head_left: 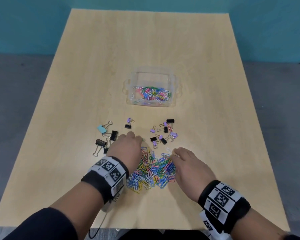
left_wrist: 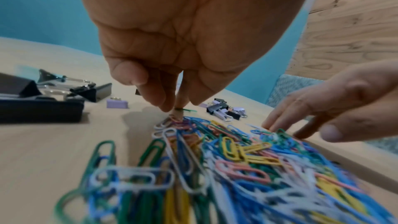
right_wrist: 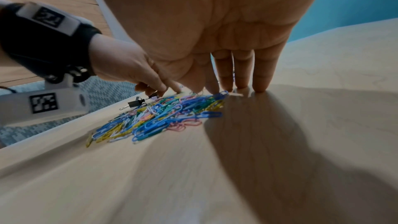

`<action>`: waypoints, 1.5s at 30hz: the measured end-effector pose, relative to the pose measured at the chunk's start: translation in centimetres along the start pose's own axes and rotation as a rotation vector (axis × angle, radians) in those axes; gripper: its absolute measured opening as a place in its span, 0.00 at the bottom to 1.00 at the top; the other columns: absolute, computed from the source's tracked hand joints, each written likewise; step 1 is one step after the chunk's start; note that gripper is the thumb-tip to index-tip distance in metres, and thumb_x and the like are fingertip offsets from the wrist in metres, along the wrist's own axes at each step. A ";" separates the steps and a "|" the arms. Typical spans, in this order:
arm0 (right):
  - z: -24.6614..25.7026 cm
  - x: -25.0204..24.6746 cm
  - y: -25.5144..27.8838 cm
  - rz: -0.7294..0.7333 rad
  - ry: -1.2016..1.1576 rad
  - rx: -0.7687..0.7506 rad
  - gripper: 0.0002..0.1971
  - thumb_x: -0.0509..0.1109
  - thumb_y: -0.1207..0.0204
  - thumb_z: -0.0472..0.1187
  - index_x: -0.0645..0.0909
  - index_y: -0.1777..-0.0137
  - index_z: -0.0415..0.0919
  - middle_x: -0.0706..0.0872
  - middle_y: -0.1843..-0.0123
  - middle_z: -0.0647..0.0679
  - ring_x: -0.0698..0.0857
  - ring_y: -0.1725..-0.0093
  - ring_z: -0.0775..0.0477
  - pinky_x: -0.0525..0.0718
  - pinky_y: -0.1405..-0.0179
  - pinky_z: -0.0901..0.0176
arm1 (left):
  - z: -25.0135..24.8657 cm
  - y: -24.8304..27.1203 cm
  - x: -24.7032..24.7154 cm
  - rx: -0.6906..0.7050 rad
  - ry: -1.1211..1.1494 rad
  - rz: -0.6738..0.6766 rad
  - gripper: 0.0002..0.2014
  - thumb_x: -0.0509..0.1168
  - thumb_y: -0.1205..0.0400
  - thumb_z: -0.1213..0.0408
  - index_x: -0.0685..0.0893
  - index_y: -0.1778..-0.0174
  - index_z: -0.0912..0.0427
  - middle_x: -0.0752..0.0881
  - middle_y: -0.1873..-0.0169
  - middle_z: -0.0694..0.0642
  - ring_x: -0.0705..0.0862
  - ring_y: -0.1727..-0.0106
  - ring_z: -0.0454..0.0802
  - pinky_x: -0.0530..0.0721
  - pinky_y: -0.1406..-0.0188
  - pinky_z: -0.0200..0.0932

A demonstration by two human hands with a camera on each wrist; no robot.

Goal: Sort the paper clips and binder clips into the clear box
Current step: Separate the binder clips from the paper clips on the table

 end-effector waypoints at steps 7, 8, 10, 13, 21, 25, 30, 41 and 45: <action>-2.0 -2.9 -2.4 -0.022 -0.037 0.116 0.18 0.61 0.25 0.38 0.77 0.36 0.40 0.78 0.35 0.45 0.75 0.39 0.40 0.79 0.46 0.51 | -4.6 0.6 -0.2 0.292 -0.058 -0.081 0.30 0.61 0.27 0.67 0.67 0.27 0.47 0.72 0.36 0.58 0.72 0.41 0.59 0.76 0.53 0.52; -2.6 -3.1 -3.0 -0.019 -0.012 0.153 0.18 0.61 0.26 0.38 0.76 0.36 0.40 0.78 0.36 0.44 0.75 0.40 0.38 0.79 0.45 0.50 | -5.6 0.5 0.2 0.346 -0.098 -0.065 0.30 0.62 0.27 0.66 0.68 0.27 0.48 0.71 0.32 0.58 0.71 0.37 0.60 0.76 0.50 0.54; -3.6 -3.3 -3.8 0.008 0.042 0.213 0.19 0.61 0.27 0.39 0.75 0.35 0.41 0.77 0.36 0.43 0.73 0.40 0.37 0.78 0.44 0.47 | -6.1 0.3 0.7 0.360 -0.158 -0.030 0.30 0.63 0.27 0.64 0.68 0.27 0.51 0.69 0.28 0.58 0.68 0.33 0.60 0.74 0.44 0.55; -3.2 -2.8 -4.5 0.045 0.086 0.207 0.24 0.62 0.29 0.39 0.72 0.31 0.43 0.75 0.35 0.43 0.71 0.39 0.37 0.76 0.43 0.47 | -4.5 0.0 0.7 0.280 -0.170 -0.028 0.34 0.62 0.25 0.63 0.60 0.22 0.55 0.58 0.22 0.58 0.62 0.28 0.60 0.71 0.37 0.54; -1.8 -2.9 -5.9 0.030 0.111 0.159 0.27 0.63 0.30 0.37 0.70 0.29 0.45 0.74 0.39 0.43 0.71 0.42 0.37 0.74 0.49 0.48 | -0.4 0.7 -0.7 0.070 0.024 -0.113 0.27 0.58 0.23 0.64 0.67 0.24 0.55 0.74 0.34 0.57 0.72 0.40 0.60 0.76 0.43 0.53; -2.4 -3.0 -6.5 0.052 0.141 0.169 0.27 0.61 0.30 0.36 0.69 0.29 0.47 0.73 0.39 0.43 0.70 0.42 0.38 0.72 0.49 0.48 | 1.4 1.8 -0.9 0.030 0.227 -0.223 0.22 0.58 0.25 0.67 0.80 0.34 0.62 0.81 0.49 0.59 0.76 0.53 0.61 0.79 0.50 0.54; -2.6 -2.9 -6.9 0.049 0.150 0.170 0.26 0.60 0.30 0.36 0.70 0.31 0.47 0.72 0.40 0.44 0.69 0.43 0.39 0.69 0.52 0.50 | 3.0 3.3 -0.9 0.025 0.312 -0.316 0.25 0.50 0.28 0.64 0.83 0.39 0.64 0.82 0.57 0.59 0.78 0.59 0.61 0.80 0.58 0.51; -3.1 -3.0 -7.0 0.003 0.108 0.179 0.20 0.61 0.30 0.36 0.74 0.36 0.43 0.73 0.41 0.44 0.70 0.44 0.39 0.71 0.50 0.49 | 1.1 3.7 -1.0 0.105 0.274 -0.297 0.22 0.50 0.27 0.64 0.84 0.43 0.61 0.80 0.60 0.56 0.76 0.63 0.59 0.81 0.62 0.51; -3.7 -3.3 -6.8 -0.025 0.037 0.207 0.21 0.60 0.29 0.35 0.75 0.35 0.41 0.75 0.40 0.42 0.71 0.43 0.38 0.74 0.49 0.48 | -2.6 2.4 -1.5 0.194 0.131 -0.188 0.23 0.49 0.28 0.64 0.82 0.41 0.57 0.81 0.55 0.57 0.75 0.59 0.59 0.79 0.63 0.52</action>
Point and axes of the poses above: each hand's wrist, its own y-axis away from the middle knuckle, its own x-axis out of the palm, z = x × y, the point moved 10 cm from there along -y, towards the middle knuckle
